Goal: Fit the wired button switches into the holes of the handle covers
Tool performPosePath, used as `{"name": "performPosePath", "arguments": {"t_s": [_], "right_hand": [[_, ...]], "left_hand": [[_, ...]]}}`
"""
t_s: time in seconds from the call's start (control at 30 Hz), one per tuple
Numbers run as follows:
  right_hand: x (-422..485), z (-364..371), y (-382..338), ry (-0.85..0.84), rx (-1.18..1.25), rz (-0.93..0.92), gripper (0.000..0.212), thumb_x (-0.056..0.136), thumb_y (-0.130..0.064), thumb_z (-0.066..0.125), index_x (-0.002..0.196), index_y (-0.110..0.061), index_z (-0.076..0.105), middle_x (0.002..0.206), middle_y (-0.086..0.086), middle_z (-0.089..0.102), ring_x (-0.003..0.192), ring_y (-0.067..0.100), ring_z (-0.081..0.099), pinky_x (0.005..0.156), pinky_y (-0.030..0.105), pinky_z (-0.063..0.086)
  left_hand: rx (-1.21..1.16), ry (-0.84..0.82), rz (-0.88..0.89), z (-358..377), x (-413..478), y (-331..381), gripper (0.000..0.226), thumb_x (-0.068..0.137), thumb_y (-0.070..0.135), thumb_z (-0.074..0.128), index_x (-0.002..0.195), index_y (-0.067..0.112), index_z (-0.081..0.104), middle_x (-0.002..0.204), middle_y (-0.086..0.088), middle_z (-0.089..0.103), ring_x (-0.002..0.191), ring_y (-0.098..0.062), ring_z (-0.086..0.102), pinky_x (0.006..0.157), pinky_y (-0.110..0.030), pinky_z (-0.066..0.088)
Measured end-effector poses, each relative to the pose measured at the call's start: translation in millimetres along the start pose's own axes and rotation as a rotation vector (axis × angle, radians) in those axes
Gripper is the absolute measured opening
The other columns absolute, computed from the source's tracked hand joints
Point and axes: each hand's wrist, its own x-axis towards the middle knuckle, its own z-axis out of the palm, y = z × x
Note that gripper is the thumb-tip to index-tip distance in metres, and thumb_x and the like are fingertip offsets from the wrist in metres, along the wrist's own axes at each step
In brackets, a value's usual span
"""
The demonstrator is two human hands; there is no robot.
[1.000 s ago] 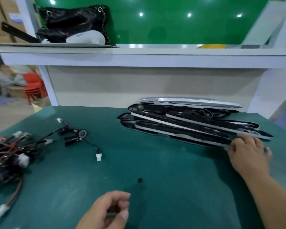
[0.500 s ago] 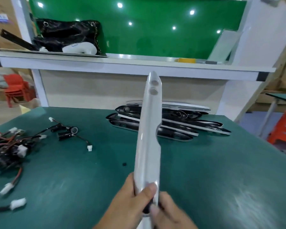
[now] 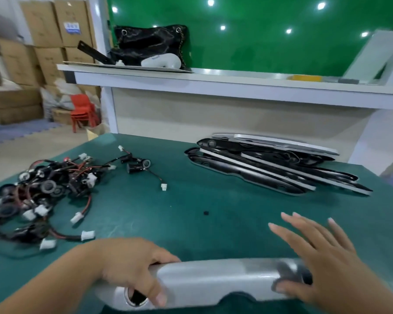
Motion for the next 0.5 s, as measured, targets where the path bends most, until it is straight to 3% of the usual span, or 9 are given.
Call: {"name": "performPosePath", "arguments": {"t_s": [0.07, 0.13, 0.27, 0.37, 0.43, 0.5], "right_hand": [[3, 15, 19, -0.245, 0.015, 0.109, 0.113, 0.036, -0.103, 0.004, 0.139, -0.057, 0.000, 0.147, -0.029, 0.014, 0.140, -0.006, 0.006, 0.115, 0.036, -0.005], [4, 29, 36, -0.358, 0.037, 0.082, 0.120, 0.024, -0.103, -0.007, 0.136, -0.059, -0.005, 0.143, -0.032, 0.010, 0.137, -0.006, 0.010, 0.116, 0.032, 0.008], [6, 40, 46, -0.267, 0.106, 0.074, 0.128, 0.021, -0.102, -0.009, 0.137, -0.055, 0.016, 0.123, -0.033, 0.019, 0.125, -0.005, 0.023, 0.105, 0.018, 0.024], [6, 42, 51, -0.233, 0.124, 0.093, 0.118, 0.021, -0.102, -0.007, 0.126, -0.057, 0.025, 0.113, -0.035, 0.023, 0.111, -0.009, 0.026, 0.094, 0.012, 0.026], [5, 40, 56, -0.199, 0.165, 0.117, 0.109, 0.021, -0.104, -0.002, 0.117, -0.060, 0.025, 0.108, -0.038, 0.024, 0.107, -0.009, 0.029, 0.088, 0.011, 0.026], [5, 40, 65, -0.147, 0.227, 0.133, 0.106, 0.025, -0.106, 0.011, 0.115, -0.055, 0.037, 0.105, -0.036, 0.032, 0.105, -0.004, 0.039, 0.090, 0.014, 0.029]], "left_hand": [[-0.012, 0.031, -0.042, -2, 2, -7, 0.040, 0.075, 0.058, 0.068, 0.107, 0.070, 0.048, 0.099, 0.039, 0.058, 0.091, 0.017, 0.054, 0.078, -0.003, 0.038], [-0.040, 0.176, -0.135, -3, 7, -19, 0.050, 0.076, 0.064, 0.064, 0.123, 0.061, 0.046, 0.103, 0.036, 0.055, 0.089, 0.019, 0.051, 0.079, -0.003, 0.036], [0.011, 0.681, -0.323, -22, 19, -55, 0.045, 0.085, 0.047, 0.063, 0.128, 0.037, 0.053, 0.124, 0.016, 0.054, 0.113, -0.002, 0.051, 0.100, -0.020, 0.035], [0.122, 1.025, -0.669, -42, 23, -96, 0.046, 0.090, 0.036, 0.059, 0.134, 0.024, 0.051, 0.142, -0.003, 0.045, 0.132, -0.026, 0.036, 0.111, -0.039, 0.032], [0.132, 0.981, -0.930, -48, 17, -120, 0.049, 0.092, 0.032, 0.051, 0.139, 0.022, 0.042, 0.148, -0.006, 0.035, 0.134, -0.033, 0.029, 0.109, -0.044, 0.032], [0.191, 0.765, -1.031, -47, 12, -135, 0.045, 0.093, 0.025, 0.044, 0.138, 0.020, 0.042, 0.148, -0.007, 0.035, 0.132, -0.031, 0.035, 0.105, -0.037, 0.037]]}}
